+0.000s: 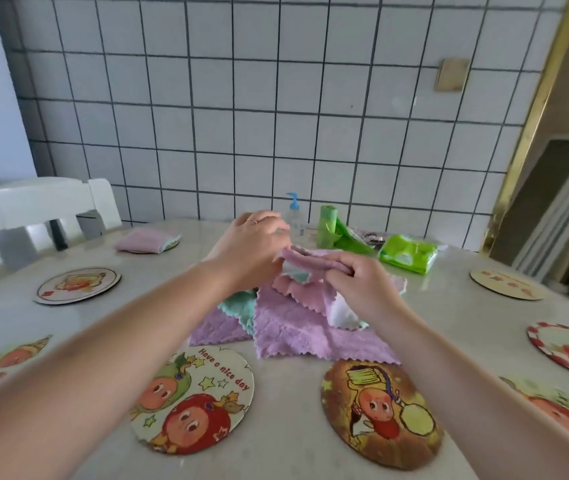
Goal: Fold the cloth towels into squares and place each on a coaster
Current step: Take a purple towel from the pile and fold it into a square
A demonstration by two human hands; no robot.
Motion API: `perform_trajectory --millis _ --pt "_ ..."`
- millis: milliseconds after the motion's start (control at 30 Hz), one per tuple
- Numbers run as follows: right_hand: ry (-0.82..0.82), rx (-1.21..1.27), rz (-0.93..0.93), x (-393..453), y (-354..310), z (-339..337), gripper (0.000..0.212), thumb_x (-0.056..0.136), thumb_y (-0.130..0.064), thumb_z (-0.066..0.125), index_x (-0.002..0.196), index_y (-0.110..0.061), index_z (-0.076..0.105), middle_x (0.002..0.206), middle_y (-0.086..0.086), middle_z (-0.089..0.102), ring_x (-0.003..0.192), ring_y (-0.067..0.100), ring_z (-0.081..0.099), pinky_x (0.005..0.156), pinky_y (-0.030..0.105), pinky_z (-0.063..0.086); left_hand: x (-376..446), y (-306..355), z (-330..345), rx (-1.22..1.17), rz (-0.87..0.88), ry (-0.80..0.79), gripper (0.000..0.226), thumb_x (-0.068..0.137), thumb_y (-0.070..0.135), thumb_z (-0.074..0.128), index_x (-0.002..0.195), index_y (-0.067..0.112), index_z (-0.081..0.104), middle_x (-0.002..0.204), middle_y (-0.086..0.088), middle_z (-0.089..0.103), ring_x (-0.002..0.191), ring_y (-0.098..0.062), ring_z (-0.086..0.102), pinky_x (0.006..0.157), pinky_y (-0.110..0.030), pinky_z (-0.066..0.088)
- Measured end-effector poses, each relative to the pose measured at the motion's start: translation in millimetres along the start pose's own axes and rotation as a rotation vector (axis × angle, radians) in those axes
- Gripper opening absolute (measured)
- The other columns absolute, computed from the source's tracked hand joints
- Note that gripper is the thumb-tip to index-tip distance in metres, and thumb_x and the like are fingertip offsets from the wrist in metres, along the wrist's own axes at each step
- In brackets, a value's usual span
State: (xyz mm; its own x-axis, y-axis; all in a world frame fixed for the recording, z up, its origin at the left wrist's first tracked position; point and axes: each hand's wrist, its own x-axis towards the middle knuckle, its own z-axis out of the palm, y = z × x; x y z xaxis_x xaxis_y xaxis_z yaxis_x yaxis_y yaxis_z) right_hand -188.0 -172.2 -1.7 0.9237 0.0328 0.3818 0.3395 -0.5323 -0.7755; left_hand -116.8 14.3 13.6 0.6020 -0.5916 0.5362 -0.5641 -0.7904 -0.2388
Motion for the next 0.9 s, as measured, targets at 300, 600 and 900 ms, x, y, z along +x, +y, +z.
perform_trajectory --millis 300,600,900 --pt "0.294 -0.005 -0.097 -29 -53 -43 0.02 0.08 -0.005 0.046 0.085 0.001 0.064 0.064 0.012 0.05 0.057 0.012 0.039 0.052 0.026 0.026 -30 13 -62 -0.079 0.091 0.411 0.03 0.082 0.027 0.04 0.094 0.01 0.062 0.109 -0.004 0.066 0.117 -0.023 0.052 0.1 -0.037 0.037" --pt "0.345 0.149 -0.188 -24 -64 -54 0.03 0.078 0.002 0.045 0.073 -0.017 0.066 0.07 0.009 0.054 0.061 0.011 0.043 0.043 0.009 0.036 -39 19 -65 -0.577 0.015 0.442 0.016 0.077 0.03 0.046 0.065 0.02 0.04 0.082 0.004 0.065 0.099 -0.015 0.063 0.084 -0.035 0.047" --pt "0.378 -0.047 -0.139 21 -31 -55 0.016 0.074 -0.006 0.049 0.075 -0.008 0.065 0.048 -0.006 0.04 0.046 0.01 0.032 0.049 0.025 0.028 -23 -18 -51 -0.36 -0.032 0.203 0.038 0.081 0.055 0.049 0.066 0.024 0.034 0.053 0.007 0.037 0.053 -0.011 0.036 0.048 -0.019 0.027"
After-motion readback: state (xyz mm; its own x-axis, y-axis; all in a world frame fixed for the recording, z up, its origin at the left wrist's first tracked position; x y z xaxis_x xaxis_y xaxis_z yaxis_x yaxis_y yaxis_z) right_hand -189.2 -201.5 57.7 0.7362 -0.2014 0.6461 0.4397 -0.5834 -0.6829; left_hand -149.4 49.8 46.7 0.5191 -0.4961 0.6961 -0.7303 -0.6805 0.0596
